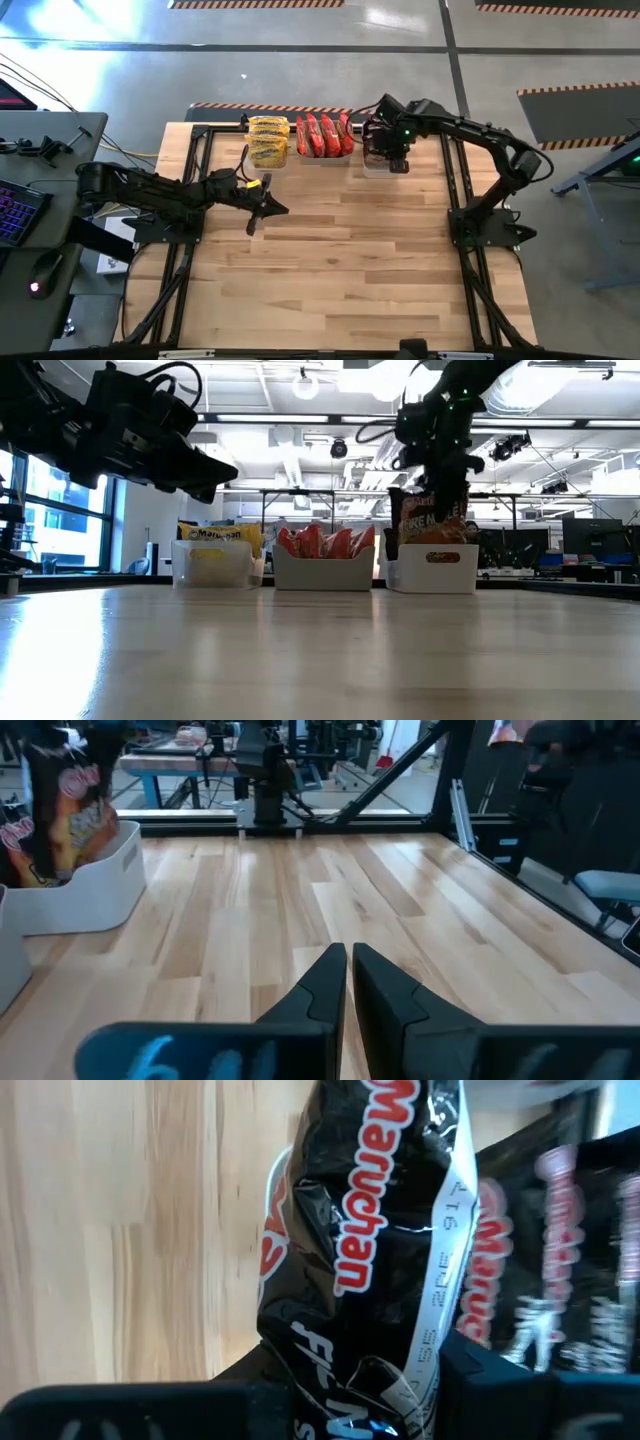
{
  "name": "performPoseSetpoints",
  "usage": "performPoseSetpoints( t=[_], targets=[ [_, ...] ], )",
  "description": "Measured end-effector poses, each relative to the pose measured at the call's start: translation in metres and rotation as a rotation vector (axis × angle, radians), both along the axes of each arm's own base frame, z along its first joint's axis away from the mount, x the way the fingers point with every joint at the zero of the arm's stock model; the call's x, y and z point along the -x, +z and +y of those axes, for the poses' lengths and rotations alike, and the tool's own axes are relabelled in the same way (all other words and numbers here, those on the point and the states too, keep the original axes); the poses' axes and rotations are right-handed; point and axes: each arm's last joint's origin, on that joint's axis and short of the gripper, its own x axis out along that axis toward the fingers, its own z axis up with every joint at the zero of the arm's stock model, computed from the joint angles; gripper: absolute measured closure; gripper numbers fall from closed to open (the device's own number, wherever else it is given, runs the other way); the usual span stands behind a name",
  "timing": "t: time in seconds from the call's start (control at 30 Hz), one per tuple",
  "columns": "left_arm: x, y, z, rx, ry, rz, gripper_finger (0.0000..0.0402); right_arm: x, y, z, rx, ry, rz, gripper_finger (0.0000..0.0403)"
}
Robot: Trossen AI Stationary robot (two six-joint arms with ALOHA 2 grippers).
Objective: Sort Maruchan noodles
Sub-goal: Put the black noodle pack into the white bin, then return to Home Position
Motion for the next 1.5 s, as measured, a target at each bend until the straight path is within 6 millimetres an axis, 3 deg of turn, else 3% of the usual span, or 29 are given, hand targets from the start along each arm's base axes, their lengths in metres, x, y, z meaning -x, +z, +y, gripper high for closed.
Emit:
performPoseSetpoints(
  t=[0.33, 0.47, 0.67, 0.87, 1.0, 1.1, 1.3, 1.5],
  targets=[
    [0.000, 0.000, 0.001, 0.000, 0.002, -0.002, 0.0388, 0.005, -0.037, 0.000, 0.045, 0.008, 0.039, 0.0301],
    [0.000, 0.000, 0.002, 0.018, 0.008, 0.002, 0.0388, 0.003, -0.044, 0.000, 0.095, -0.004, 0.036, 0.0274],
    [0.000, 0.000, 0.002, 0.034, 0.010, 0.005, 0.0388, 0.004, -0.037, -0.001, 0.120, -0.054, 0.038, 0.0214],
    [0.000, 0.000, 0.002, 0.034, 0.010, 0.005, 0.0388, 0.005, 0.000, 0.000, 0.121, -0.124, 0.017, 0.0196],
    [0.000, 0.000, 0.002, 0.030, 0.011, 0.004, 0.0388, 0.014, 0.023, 0.007, 0.107, -0.233, -0.042, 0.0218],
    [0.001, 0.002, 0.002, 0.042, 0.013, -0.003, 0.0390, 0.021, 0.027, 0.022, 0.143, -0.222, -0.165, 0.0264],
    [0.002, 0.005, 0.003, 0.052, 0.012, -0.018, 0.0398, 0.028, 0.004, 0.057, 0.223, -0.134, -0.538, 0.0389],
    [0.009, 0.019, 0.011, 0.053, -0.036, -0.090, 0.0401, 0.029, -0.022, 0.089, 0.208, -0.116, -0.897, 0.0378]
  ],
)
